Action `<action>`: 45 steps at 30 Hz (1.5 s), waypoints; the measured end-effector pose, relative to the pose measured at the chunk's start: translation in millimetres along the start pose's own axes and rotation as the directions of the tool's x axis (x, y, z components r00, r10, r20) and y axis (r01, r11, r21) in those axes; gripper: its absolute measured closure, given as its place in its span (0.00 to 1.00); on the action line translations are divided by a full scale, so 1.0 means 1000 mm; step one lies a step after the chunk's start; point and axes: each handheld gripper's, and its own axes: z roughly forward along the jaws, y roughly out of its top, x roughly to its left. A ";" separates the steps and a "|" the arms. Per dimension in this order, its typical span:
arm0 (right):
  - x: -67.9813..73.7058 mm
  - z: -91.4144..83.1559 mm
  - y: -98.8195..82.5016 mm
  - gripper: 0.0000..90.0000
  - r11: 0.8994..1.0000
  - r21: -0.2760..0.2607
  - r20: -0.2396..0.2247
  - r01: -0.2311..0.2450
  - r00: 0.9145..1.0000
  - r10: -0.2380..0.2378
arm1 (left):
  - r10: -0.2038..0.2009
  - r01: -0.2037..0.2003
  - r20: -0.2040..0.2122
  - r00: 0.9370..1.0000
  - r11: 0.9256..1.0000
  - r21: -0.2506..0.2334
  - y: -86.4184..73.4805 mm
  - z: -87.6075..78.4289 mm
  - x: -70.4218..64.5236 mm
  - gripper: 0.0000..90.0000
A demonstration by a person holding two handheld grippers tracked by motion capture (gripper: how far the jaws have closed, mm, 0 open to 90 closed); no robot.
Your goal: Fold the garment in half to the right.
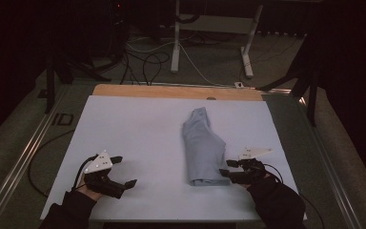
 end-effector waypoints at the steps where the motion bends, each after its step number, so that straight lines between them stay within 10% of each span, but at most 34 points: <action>1: 0.001 0.002 -0.004 0.54 1.000 0.016 0.008 -0.003 1.000 0.003 | -0.002 0.002 -0.001 1.000 1.000 0.001 0.000 0.000 0.000 0.00; 6: 0.002 0.010 -0.021 0.71 0.996 0.090 0.038 -0.018 0.999 0.015 | -0.010 0.010 0.002 1.000 1.000 0.000 -0.002 0.001 0.001 0.00; 12: 0.012 -0.004 -0.018 0.94 0.998 0.054 0.075 0.010 0.997 -0.014 | -0.008 0.008 0.007 1.000 1.000 -0.001 -0.002 0.002 0.000 0.00; 27: 0.006 -0.002 -0.035 0.92 0.994 0.103 0.075 -0.027 0.997 0.019 | -0.008 0.008 0.004 1.000 1.000 -0.010 -0.002 0.001 0.000 0.00; 33: 0.002 -0.007 -0.031 0.64 0.995 0.096 0.052 -0.028 0.998 0.023 | -0.005 0.006 0.006 1.000 1.000 -0.009 -0.002 0.001 0.000 0.00; 42: 0.012 -0.027 0.007 0.56 0.999 -0.021 0.012 0.041 0.999 -0.041 | 0.000 0.000 0.001 1.000 1.000 -0.010 -0.001 -0.001 0.000 0.00; 45: 0.018 -0.023 0.024 0.69 0.991 -0.092 -0.027 0.093 0.995 -0.096 | -0.003 0.003 0.002 1.000 1.000 -0.012 -0.001 -0.001 0.000 0.00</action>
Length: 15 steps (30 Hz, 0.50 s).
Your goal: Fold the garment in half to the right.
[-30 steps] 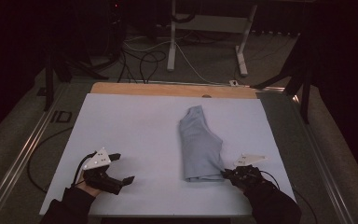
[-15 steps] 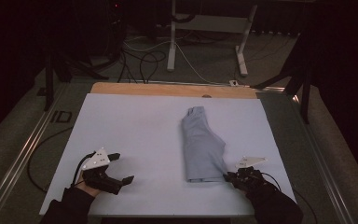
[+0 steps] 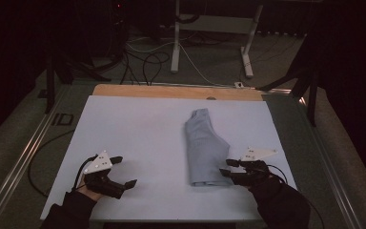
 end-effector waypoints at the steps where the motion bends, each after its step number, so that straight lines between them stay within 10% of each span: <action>1: 0.000 0.000 0.000 0.69 1.000 0.000 0.000 0.000 1.000 0.000 | 0.002 -0.002 0.000 1.000 1.000 0.001 0.000 0.000 0.000 0.00; 5: 0.002 0.026 0.014 0.97 0.997 0.022 -0.046 0.077 0.996 -0.076 | -0.001 0.001 0.003 1.000 1.000 -0.001 -0.001 0.000 0.000 0.00; 15: 0.006 0.067 0.013 1.00 0.990 0.067 -0.131 0.124 0.985 -0.115 | 0.003 -0.003 0.008 1.000 1.000 -0.002 -0.002 0.000 0.000 0.00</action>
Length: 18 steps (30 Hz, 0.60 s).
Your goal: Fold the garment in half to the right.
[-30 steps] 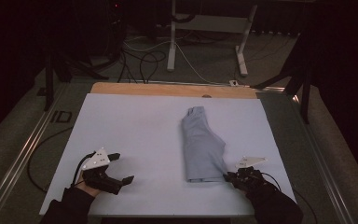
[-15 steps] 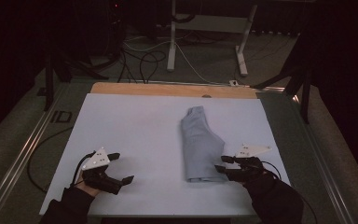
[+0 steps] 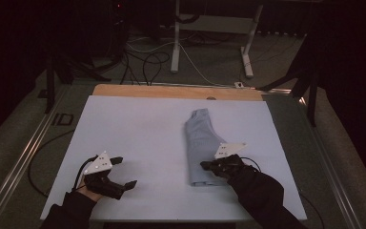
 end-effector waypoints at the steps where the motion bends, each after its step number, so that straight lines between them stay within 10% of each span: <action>1: 0.000 0.004 -0.002 1.00 1.000 0.013 -0.004 0.001 1.000 -0.001 | -0.004 0.004 0.001 1.000 1.000 -0.004 0.000 0.000 0.000 0.00; 7: 0.001 0.017 -0.017 1.00 0.995 0.098 -0.031 0.019 0.999 -0.016 | 0.001 -0.001 0.000 1.000 1.000 -0.007 0.000 -0.001 0.000 0.00; 18: 0.004 0.010 -0.026 1.00 0.996 0.076 -0.062 0.036 0.998 -0.032 | 0.006 -0.006 0.002 1.000 1.000 -0.004 0.000 -0.001 -0.001 0.00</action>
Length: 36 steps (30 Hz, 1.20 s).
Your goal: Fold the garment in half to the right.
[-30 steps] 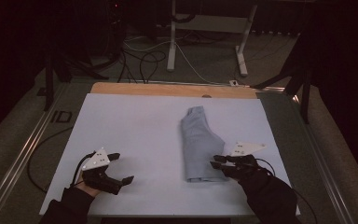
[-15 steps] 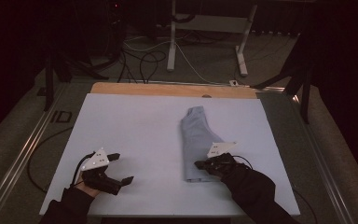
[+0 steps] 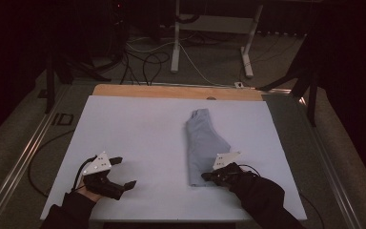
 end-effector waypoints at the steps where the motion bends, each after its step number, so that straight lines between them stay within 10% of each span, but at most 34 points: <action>1: 0.000 0.000 0.000 1.00 1.000 0.000 0.000 0.005 1.000 -0.005 | 0.003 -0.003 0.001 1.000 1.000 0.002 0.000 0.000 0.000 0.00; 14: -0.002 -0.010 0.013 0.89 0.996 -0.090 -0.013 0.029 0.999 -0.030 | 0.001 -0.001 0.002 1.000 1.000 0.006 0.000 0.001 0.000 0.00; 18: -0.005 -0.019 0.016 0.46 0.988 -0.157 -0.001 0.006 1.000 -0.006 | 0.002 -0.002 0.001 1.000 1.000 0.004 0.000 0.000 0.000 0.00; 24: -0.011 -0.027 0.014 0.15 0.976 -0.211 -0.015 -0.048 0.999 0.046 | 0.005 -0.005 0.000 1.000 1.000 0.007 0.000 0.000 0.000 0.00; 36: -0.021 -0.050 0.004 0.10 0.952 -0.299 0.032 -0.069 0.996 0.082 | 0.007 -0.007 0.001 1.000 1.000 0.002 0.000 -0.003 0.001 0.00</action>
